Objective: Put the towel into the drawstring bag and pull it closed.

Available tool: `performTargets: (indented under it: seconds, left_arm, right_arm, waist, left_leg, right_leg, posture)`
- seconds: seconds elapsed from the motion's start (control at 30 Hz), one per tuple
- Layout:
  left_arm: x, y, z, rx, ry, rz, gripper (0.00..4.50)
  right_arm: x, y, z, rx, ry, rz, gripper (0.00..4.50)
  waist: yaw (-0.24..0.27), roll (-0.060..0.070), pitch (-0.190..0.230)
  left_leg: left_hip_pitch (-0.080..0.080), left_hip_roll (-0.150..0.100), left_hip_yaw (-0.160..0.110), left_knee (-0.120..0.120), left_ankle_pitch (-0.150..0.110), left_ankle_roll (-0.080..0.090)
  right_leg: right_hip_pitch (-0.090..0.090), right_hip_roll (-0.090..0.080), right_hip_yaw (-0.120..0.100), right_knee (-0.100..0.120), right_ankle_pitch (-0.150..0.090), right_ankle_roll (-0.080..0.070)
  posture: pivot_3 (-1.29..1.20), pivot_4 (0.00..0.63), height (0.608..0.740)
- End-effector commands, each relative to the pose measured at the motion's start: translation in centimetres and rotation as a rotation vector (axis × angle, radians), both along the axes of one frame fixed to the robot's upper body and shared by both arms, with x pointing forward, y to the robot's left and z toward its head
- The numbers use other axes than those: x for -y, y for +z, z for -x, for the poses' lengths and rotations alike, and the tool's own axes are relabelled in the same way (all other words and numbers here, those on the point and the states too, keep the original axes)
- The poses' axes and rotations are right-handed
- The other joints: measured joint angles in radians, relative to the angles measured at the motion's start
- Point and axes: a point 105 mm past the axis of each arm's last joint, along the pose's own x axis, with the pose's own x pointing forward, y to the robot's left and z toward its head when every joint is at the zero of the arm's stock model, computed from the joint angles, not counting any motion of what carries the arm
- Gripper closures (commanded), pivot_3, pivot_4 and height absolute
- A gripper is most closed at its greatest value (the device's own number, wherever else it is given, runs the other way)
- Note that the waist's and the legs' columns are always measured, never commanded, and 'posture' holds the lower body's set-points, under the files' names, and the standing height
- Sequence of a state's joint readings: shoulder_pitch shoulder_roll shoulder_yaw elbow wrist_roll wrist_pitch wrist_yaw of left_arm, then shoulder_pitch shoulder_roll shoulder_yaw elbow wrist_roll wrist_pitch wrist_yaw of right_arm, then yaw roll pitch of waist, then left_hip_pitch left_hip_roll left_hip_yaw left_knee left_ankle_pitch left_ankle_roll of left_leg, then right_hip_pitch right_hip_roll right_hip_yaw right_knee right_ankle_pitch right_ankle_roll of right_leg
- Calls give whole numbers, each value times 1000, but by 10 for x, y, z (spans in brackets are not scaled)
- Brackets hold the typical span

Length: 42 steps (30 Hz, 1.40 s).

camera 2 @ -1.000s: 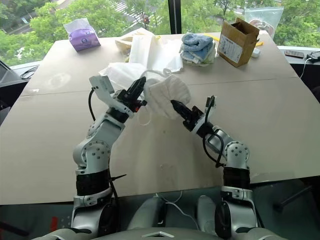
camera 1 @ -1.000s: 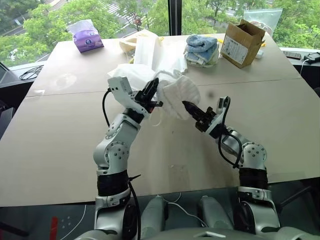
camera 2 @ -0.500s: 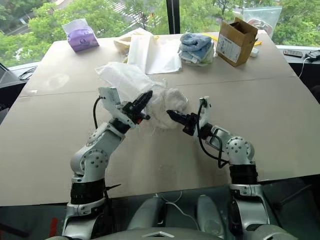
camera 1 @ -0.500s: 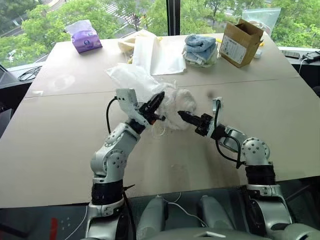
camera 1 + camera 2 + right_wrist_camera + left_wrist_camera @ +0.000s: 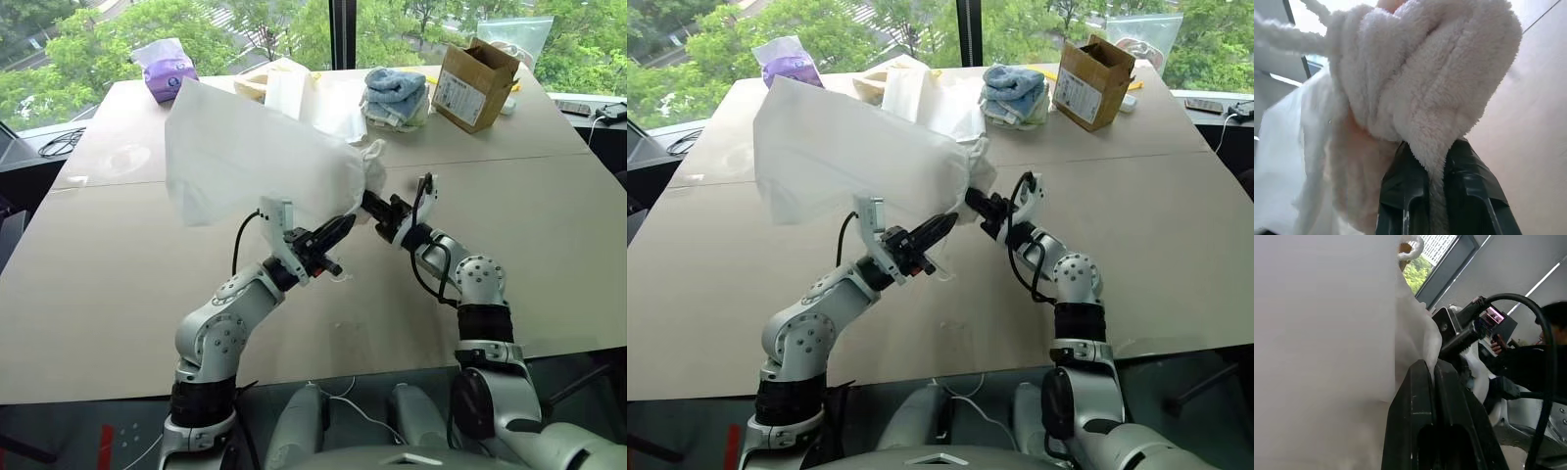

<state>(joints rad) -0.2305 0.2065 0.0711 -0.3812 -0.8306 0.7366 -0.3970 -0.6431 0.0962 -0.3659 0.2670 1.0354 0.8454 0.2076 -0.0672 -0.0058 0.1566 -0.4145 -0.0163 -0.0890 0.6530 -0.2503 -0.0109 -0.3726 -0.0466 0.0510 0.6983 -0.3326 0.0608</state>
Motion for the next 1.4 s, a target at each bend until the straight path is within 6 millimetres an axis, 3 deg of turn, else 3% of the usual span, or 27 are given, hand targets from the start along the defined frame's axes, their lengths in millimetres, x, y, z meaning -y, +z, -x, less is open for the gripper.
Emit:
performTargets:
  seconds: [0.03,0.13,0.23,0.3,0.47,0.57,0.63,0.77,0.93,1.0,1.07,1.2,1.4]
  left_arm:
    - [-1,10,4,37,-21,7,4500]
    - [-4,14,-2,53,-17,3,4500]
    - [-6,22,-8,76,-23,12,4500]
    - [-6,25,-10,85,-33,17,4500]
    - [0,33,-6,105,-135,40,4500]
    - [0,32,-2,82,-191,63,4500]
    - [0,33,2,60,-245,85,4500]
    - [-4,36,8,27,-349,110,4500]
    - [-14,37,-12,136,-294,-81,4500]
    - [-15,37,-24,222,-223,-225,4500]
    - [-11,43,-32,325,-170,-315,4500]
    - [6,40,-36,586,-120,-580,4500]
    - [18,48,-34,749,-33,-594,4500]
  right_arm:
    - [14,34,-1,60,7,-154,4489]
    - [-5,42,35,175,233,-78,4489]
    - [-20,31,62,207,395,31,4489]
    - [-24,20,69,204,438,107,4489]
    - [-22,3,60,199,411,228,4489]
    - [-5,12,25,136,212,135,4489]
    - [1,15,15,101,167,81,4489]
    - [-13,8,46,208,348,200,4489]
    - [4,8,20,141,157,130,4489]
    - [-1,14,33,186,228,118,4489]
    - [-10,16,52,232,316,130,4489]
    - [-14,15,58,227,320,112,4489]
    - [-24,8,57,230,310,182,4489]
  waist:
    - [1,0,0]
    - [1,0,0]
    - [-2,0,0]
    - [-4,0,0]
    - [-3,0,0]
    - [-3,0,0]
    - [-2,0,0]
    - [1,0,0]
    - [-4,0,0]
    - [-1,0,0]
    - [2,1,0]
    - [5,1,0]
    - [-2,1,0]
  left_leg:
    - [0,0,0,0,0,0]
    - [0,0,0,0,0,0]
    - [0,0,0,-1,0,0]
    - [0,0,0,-1,0,0]
    - [0,0,0,0,0,0]
    - [0,0,0,0,0,0]
    - [0,0,0,0,0,0]
    - [-1,-1,-1,0,0,0]
    - [0,-1,-1,-1,0,0]
    - [0,-1,-1,-1,2,-2]
    - [0,-1,-1,-1,2,-3]
    - [-1,-1,-2,-2,2,-3]
    - [-1,-1,-1,-3,2,-3]
  right_leg:
    - [0,0,0,0,0,0]
    - [0,0,0,0,0,0]
    - [0,0,0,-1,0,0]
    - [0,0,0,-1,0,0]
    - [0,0,0,0,0,0]
    - [0,1,0,0,0,0]
    - [0,1,0,0,0,0]
    - [0,0,-1,-1,0,0]
    - [0,1,-1,-1,0,0]
    - [0,1,-1,0,0,0]
    - [0,1,-1,0,0,0]
    - [0,0,-1,-1,0,0]
    - [-2,0,0,0,0,0]
  posture:
    - [0,150,740]
    - [0,150,740]
    - [0,150,740]
    - [0,150,740]
    - [0,150,740]
    - [0,150,740]
    - [0,150,740]
    - [0,150,740]
    - [0,150,740]
    - [0,150,740]
    - [0,150,740]
    - [0,150,740]
    - [0,150,740]
